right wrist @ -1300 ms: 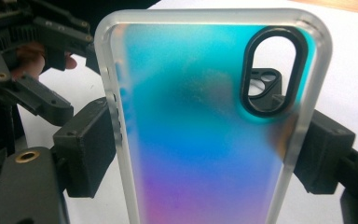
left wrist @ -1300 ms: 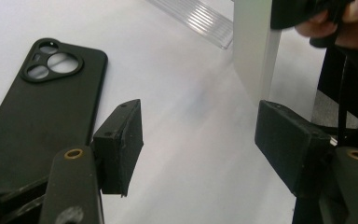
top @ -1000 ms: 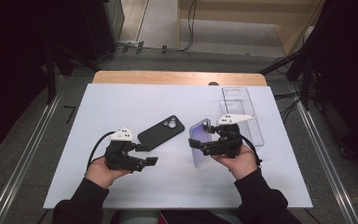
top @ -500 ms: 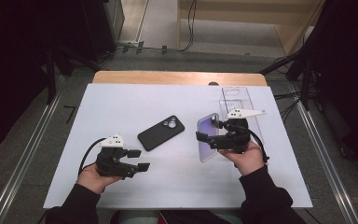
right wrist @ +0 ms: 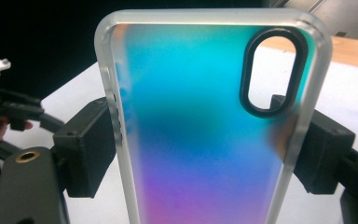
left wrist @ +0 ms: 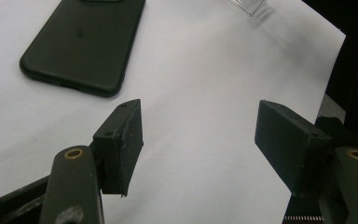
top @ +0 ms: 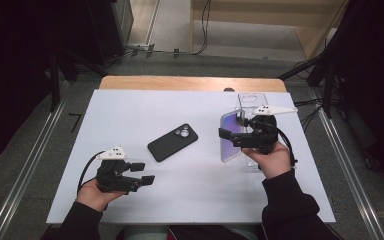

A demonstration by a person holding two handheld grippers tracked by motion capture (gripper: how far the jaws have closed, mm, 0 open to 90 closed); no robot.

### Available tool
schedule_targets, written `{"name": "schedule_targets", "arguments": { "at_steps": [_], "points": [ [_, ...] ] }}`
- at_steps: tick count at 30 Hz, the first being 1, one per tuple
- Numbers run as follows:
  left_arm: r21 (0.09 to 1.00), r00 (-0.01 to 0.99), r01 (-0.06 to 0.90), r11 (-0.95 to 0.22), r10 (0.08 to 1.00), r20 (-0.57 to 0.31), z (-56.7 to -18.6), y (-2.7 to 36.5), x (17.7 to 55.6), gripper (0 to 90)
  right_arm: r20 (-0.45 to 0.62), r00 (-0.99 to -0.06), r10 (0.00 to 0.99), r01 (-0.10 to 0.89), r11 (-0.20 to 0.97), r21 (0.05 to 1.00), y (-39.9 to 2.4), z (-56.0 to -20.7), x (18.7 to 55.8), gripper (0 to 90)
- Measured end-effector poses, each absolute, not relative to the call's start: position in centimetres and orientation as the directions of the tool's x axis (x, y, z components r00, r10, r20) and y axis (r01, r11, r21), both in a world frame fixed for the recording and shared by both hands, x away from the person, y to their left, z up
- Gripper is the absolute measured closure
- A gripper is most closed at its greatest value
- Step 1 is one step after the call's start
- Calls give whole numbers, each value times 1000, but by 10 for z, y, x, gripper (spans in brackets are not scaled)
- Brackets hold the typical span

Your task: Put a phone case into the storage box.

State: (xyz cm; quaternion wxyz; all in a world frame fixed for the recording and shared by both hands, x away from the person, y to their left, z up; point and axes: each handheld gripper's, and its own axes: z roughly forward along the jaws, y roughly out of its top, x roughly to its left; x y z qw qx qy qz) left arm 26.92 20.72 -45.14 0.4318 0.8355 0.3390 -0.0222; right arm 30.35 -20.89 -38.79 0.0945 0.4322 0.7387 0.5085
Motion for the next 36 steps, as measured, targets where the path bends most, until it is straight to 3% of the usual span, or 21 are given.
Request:
{"name": "schedule_targets", "arguments": {
  "at_steps": [17, 36],
  "points": [
    [711, 757, 595, -374, 559, -339, -450, 212, 265, 328, 281, -521, 806, 521, 39, 853, -248, -368, 316, 167],
    [715, 756, 588, -378, 572, -319, -450, 212, 266, 328, 239, -342, 909, 527, -25, 849, -282, -374, 348, 166]
  ]
}}
